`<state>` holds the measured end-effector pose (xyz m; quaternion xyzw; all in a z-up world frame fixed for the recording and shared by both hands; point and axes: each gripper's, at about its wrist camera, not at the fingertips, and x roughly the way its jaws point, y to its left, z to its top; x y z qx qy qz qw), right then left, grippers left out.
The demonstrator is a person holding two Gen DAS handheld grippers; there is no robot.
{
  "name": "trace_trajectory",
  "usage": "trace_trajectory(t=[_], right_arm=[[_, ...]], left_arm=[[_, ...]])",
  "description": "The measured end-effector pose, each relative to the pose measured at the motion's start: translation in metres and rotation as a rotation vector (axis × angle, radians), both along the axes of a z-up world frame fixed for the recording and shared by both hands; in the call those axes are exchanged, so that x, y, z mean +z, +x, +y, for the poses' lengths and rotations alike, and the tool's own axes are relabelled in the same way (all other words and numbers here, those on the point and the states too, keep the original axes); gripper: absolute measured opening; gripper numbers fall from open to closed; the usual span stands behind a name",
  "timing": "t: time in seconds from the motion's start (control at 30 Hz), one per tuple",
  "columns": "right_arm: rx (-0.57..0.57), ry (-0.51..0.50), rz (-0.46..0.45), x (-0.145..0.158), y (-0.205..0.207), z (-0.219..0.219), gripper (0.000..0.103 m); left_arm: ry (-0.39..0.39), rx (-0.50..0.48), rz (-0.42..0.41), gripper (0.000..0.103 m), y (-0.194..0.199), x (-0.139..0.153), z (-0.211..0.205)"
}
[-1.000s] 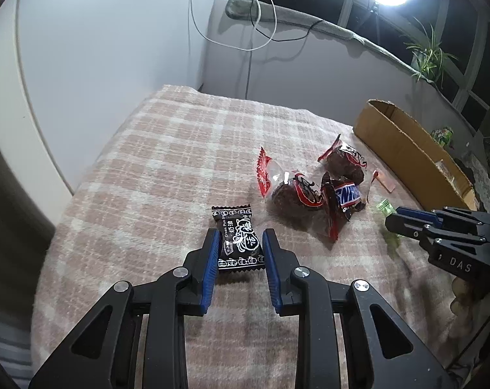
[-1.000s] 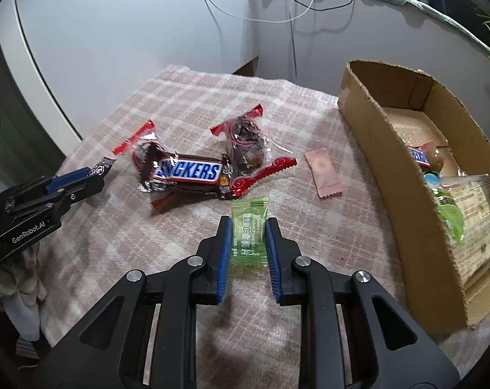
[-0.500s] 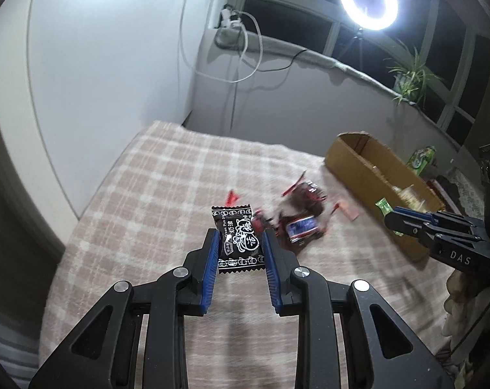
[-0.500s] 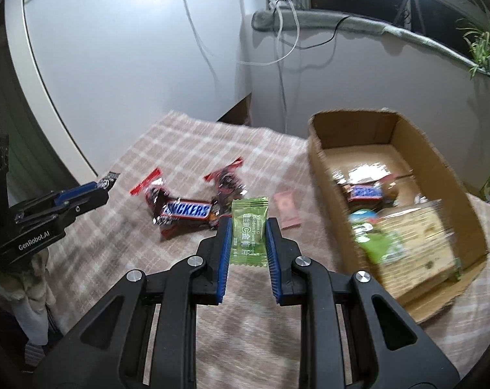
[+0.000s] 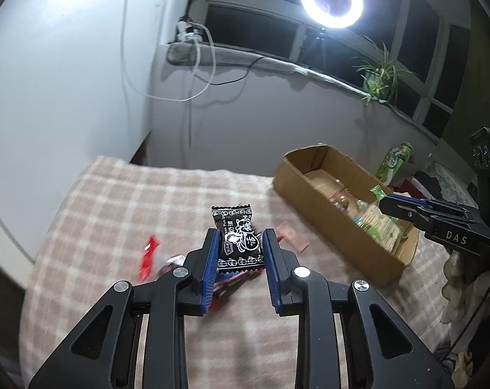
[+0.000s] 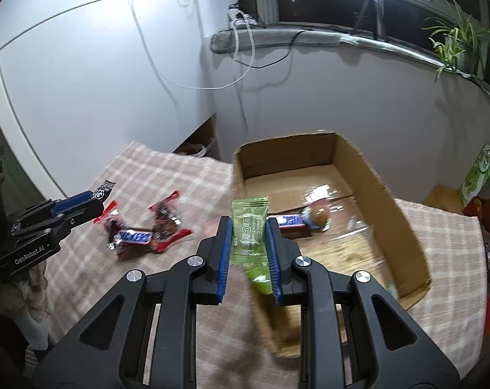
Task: Organize snacks
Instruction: 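Carry the green and black packets into the box, opening both tools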
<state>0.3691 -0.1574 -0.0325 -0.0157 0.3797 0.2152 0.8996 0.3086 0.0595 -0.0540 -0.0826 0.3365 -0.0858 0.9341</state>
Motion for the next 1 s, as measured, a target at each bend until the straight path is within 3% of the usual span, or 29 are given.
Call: trace_trajectory(t=[0.43,1.0], right_arm=[[-0.068,-0.002,0.017,-0.003,0.049,-0.049,0.022],[-0.079,0.017,0.075,-0.033,0.087,-0.070,0.022]], left_arm=[[-0.025,-0.082,-0.019,0.025,0.057,0.008,-0.060],[-0.015,-0.137,0.028,0.025,0.106,-0.010,-0.112]])
